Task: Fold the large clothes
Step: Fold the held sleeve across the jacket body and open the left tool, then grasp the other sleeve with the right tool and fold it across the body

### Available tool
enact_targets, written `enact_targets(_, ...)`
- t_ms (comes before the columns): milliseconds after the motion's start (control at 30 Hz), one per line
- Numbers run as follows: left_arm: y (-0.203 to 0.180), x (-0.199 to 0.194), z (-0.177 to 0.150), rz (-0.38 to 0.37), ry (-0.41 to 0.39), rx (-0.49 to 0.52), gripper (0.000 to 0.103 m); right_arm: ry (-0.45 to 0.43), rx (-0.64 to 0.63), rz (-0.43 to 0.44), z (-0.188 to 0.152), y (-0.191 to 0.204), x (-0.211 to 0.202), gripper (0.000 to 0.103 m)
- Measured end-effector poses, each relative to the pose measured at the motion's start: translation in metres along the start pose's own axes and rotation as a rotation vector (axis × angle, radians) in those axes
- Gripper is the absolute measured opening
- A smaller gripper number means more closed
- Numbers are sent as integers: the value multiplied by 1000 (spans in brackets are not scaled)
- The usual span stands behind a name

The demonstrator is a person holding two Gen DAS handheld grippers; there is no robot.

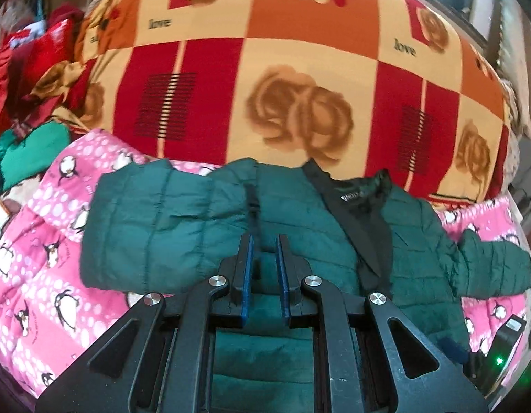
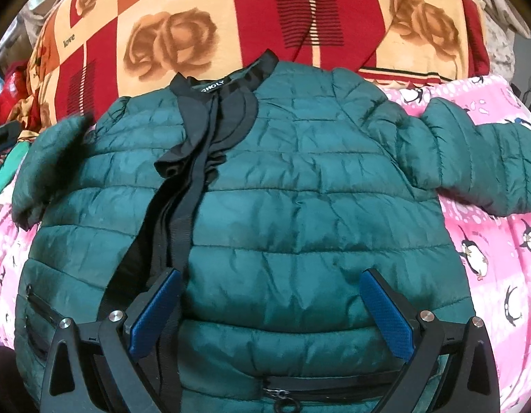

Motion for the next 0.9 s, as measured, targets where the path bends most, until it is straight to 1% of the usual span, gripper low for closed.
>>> enact_targets(100,-4,4,-2,-1,9,0,12,-4,10,7,-2,-5,-3,103)
enact_targets(200,-1,2,-5,15,-2,5,13,-7,14,13,-2,-8,-5,103)
enact_targets(233,3,2,-5,12,1,-2,13,-10,21,25,-2,-8,-5,103)
enact_targets(300,9,1,-6,-26,20,-23,15,-12,48,71,-2,-7,-5,103)
enact_targets(333,16,1,-7,-49,35,-44,24,-12,56,92,-2,-6,-6,103)
enact_targets(367,20,0,-8,-58,42,-58,45,-12,54,96,-2,-3,-7,103)
enact_targets(400,28,-1,-9,-67,45,-80,57,-15,44,105,-1,1,-7,103)
enact_targets(433,40,-5,-10,-80,28,-120,71,-19,23,125,0,9,-9,103)
enact_targets(500,58,-12,-10,-85,-7,-178,72,-14,-5,156,2,23,-9,103)
enact_targets(567,84,-19,-11,-65,-38,-245,72,-9,-44,214,6,45,-11,103)
enact_targets(600,93,-20,-11,-49,-50,-268,72,2,-65,249,9,57,-11,103)
enact_targets(667,121,-22,-11,14,-84,-325,72,29,-106,319,16,83,-11,103)
enact_targets(733,143,-18,-11,62,-89,-360,72,41,-143,378,26,110,-13,103)
enact_targets(833,166,-11,-13,88,-94,-400,72,16,-188,414,47,145,-17,103)
enact_targets(900,181,-7,-16,103,-96,-424,72,-4,-209,421,61,161,-19,103)
Point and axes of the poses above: each gripper's, at about its wrist camera, not at the fingertips, and x roughly the way its jaws point, y to its left, z to its top, the point moved 10 cm from there along x, roughly the way its jaws point, and after that the axes turned 14 degrees about y, right-handed, at the moved point
